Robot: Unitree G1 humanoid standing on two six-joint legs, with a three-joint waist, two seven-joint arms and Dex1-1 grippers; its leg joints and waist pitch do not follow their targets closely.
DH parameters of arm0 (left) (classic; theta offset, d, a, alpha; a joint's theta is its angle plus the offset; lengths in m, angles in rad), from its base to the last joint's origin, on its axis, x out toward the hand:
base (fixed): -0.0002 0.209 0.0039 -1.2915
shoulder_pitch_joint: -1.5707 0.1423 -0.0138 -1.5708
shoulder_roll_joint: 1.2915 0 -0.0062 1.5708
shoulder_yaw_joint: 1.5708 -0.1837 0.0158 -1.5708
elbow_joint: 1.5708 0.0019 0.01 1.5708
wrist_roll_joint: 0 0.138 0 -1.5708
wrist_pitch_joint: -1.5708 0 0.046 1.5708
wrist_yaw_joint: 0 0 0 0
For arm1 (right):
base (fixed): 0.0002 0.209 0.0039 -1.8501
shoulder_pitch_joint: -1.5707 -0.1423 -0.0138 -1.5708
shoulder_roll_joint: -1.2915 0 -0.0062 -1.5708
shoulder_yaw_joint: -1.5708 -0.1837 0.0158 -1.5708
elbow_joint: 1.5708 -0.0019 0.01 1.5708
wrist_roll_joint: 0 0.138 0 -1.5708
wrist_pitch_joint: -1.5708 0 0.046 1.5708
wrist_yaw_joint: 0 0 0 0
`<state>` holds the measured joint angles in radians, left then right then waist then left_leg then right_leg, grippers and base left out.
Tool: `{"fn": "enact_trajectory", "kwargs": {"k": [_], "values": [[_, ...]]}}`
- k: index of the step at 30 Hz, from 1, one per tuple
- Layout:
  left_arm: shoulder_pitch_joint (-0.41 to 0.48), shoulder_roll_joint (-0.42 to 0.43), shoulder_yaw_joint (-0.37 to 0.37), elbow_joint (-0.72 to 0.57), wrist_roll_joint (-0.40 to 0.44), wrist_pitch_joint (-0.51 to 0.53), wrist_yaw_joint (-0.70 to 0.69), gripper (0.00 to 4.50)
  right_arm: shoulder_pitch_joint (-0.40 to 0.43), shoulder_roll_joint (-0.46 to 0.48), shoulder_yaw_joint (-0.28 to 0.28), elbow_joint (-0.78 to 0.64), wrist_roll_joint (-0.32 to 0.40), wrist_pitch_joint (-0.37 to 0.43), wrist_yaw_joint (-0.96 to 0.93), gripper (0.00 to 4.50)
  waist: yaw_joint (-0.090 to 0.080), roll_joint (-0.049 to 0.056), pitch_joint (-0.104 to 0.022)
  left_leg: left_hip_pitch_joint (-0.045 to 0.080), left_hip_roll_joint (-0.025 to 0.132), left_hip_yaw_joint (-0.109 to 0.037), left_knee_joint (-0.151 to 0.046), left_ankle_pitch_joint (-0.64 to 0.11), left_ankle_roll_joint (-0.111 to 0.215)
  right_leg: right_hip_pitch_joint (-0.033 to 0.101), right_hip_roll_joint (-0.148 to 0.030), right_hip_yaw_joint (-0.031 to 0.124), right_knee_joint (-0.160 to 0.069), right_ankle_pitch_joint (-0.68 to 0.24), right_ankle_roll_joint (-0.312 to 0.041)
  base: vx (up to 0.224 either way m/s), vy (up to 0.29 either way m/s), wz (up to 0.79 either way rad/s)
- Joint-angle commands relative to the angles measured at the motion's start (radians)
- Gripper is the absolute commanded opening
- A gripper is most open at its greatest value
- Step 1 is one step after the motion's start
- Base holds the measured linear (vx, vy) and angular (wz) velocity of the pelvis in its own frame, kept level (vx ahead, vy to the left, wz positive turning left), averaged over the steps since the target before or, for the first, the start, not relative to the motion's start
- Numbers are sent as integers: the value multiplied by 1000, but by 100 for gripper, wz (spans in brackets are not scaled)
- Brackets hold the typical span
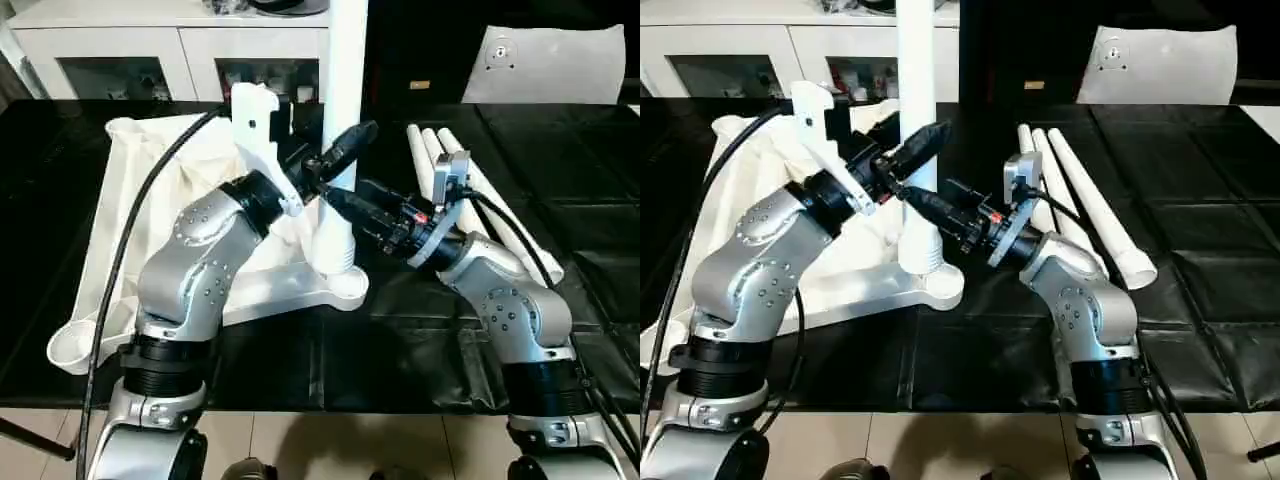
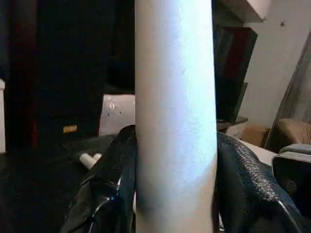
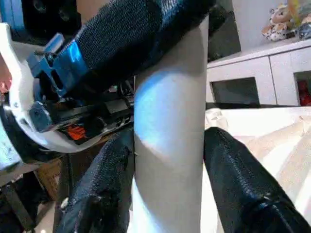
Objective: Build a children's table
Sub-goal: Pick table leg
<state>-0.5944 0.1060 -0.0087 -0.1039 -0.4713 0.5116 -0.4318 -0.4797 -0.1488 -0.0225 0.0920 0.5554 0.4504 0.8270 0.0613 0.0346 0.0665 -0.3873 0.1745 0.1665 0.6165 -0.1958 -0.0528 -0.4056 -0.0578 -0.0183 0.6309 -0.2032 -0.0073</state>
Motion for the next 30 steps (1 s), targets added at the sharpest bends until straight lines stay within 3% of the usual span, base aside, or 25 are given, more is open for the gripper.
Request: {"fn": "enact_trajectory", "kwargs": {"k": [1,7,10,11,13,14,15,16,17,20,21,24,26,30], "values": [[-9,8,41,9,1,23,28,192,-29,-9,-7,-6,-2,-27,-5,184,2,-7,-81,12,36,-8,-61,-48,49,60,-60,29,-64,-20,-235,0,0,0],[-31,9,79,43,-16,50,74,188,-43,-19,1,0,-38,-33,-36,184,1,-7,-81,12,34,-8,-62,-58,41,60,-59,29,-66,-34,-231,0,0,0],[-34,13,88,51,-24,60,78,188,-50,-30,9,-1,-55,0,-62,184,1,-9,-81,12,33,-8,-61,-51,42,61,-59,29,-65,-28,-227,0,0,0],[-35,14,90,51,-27,64,77,188,-54,-32,9,-4,-52,20,-71,184,0,-15,-81,11,32,-6,-61,-44,45,61,-57,29,-66,-21,-226,0,0,0],[-38,23,90,57,-35,77,65,188,-62,-39,10,-6,-45,52,-77,184,2,-12,-82,12,33,-7,-60,-44,47,61,-59,29,-64,-23,-227,0,0,0],[-39,28,90,60,-40,84,57,188,-66,-43,11,-6,-42,65,-77,240,2,-12,-83,11,32,-8,-60,-38,48,62,-58,29,-63,-18,-228,0,0,0],[-42,42,88,63,-46,100,46,188,-76,-52,9,-7,-26,84,-63,254,2,-11,-82,12,32,-7,-60,-40,48,61,-58,29,-63,-20,-229,0,0,0],[-44,46,95,66,-63,109,36,188,-84,-56,-4,-5,-11,99,-60,254,2,-12,-83,12,32,-8,-60,-41,48,61,-57,29,-63,-20,-229,0,0,0],[-49,52,103,72,-81,116,21,188,-94,-65,-16,-6,7,118,-53,262,1,-20,-82,13,32,-6,-61,-50,48,61,-57,29,-65,-31,-225,0,0,0],[-58,61,114,85,-98,122,-1,185,-101,-85,-26,-17,42,154,-25,295,3,-17,-81,13,30,-5,-60,-49,44,61,-57,30,-66,-49,-219,0,0,0],[-70,69,122,106,-124,146,-30,185,-104,-114,-27,-31,77,204,14,300,4,-22,-82,13,30,-5,-60,-39,51,64,-56,29,-64,-32,-222,0,0,0],[-76,80,117,117,-136,156,-56,185,-109,-125,-32,-29,92,240,20,324,7,-21,-83,14,31,-5,-59,-31,60,60,-58,28,-63,-26,-231,0,0,0],[-81,88,118,127,-165,182,-86,185,-115,-145,-27,-18,92,265,41,324,7,-27,-82,13,32,-4,-60,-40,56,60,-60,28,-64,-39,-234,0,0,0],[-91,106,104,129,-202,208,-168,185,-123,-179,-3,-9,96,289,85,327,11,-24,-80,13,32,-4,-60,-45,47,60,-61,29,-65,-67,-229,0,0,0]]}}
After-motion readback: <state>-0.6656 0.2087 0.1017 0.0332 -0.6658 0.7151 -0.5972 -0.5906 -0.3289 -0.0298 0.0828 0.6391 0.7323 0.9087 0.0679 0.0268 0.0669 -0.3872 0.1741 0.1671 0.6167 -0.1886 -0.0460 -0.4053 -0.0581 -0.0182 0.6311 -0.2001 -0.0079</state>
